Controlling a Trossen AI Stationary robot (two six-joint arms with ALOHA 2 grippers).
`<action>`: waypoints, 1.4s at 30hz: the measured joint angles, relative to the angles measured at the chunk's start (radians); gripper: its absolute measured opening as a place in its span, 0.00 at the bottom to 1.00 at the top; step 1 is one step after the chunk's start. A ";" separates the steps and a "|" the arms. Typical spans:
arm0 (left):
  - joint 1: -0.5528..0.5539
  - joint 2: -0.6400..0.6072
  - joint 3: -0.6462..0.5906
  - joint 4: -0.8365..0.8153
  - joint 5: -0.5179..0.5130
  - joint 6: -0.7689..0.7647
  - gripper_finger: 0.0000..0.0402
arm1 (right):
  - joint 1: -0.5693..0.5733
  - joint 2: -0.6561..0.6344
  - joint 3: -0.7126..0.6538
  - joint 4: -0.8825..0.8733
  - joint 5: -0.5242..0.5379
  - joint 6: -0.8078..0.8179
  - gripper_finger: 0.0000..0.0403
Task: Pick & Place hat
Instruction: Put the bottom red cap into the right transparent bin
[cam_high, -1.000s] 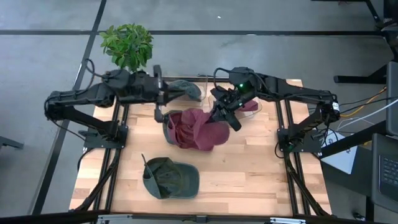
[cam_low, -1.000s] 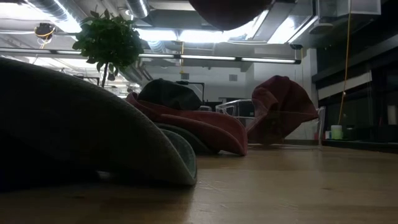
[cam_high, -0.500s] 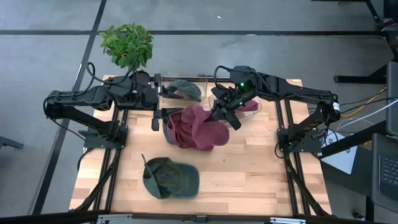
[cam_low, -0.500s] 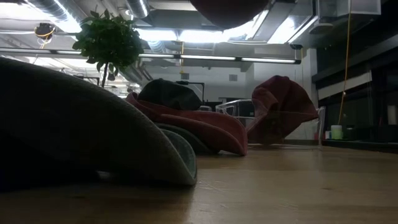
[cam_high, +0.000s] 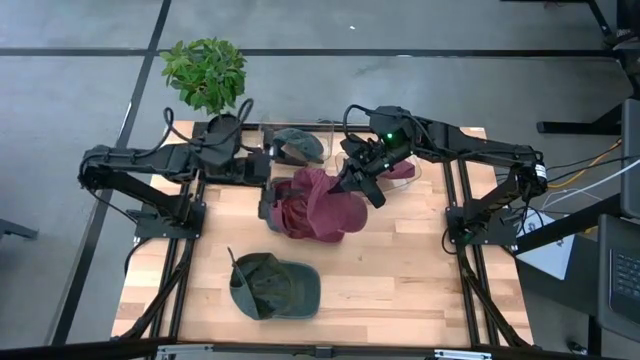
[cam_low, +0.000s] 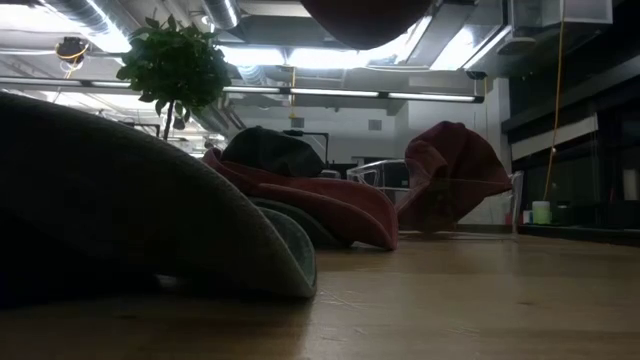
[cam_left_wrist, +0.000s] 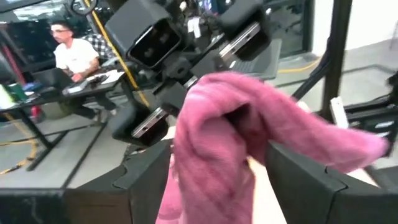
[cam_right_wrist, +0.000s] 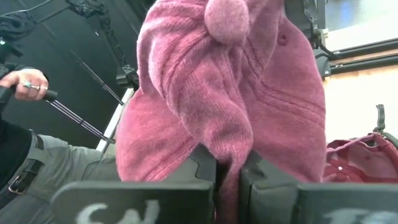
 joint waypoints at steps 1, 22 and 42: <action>0.000 0.006 0.000 0.001 -0.012 0.012 0.63 | 0.000 0.000 0.000 0.000 0.000 0.000 0.04; 0.002 0.062 -0.001 0.079 0.018 -0.081 0.43 | 0.000 0.000 0.000 0.001 -0.003 0.004 0.04; -0.002 0.066 -0.001 -0.126 -0.329 -0.287 0.01 | -0.026 0.000 0.001 -0.075 -0.015 0.023 0.35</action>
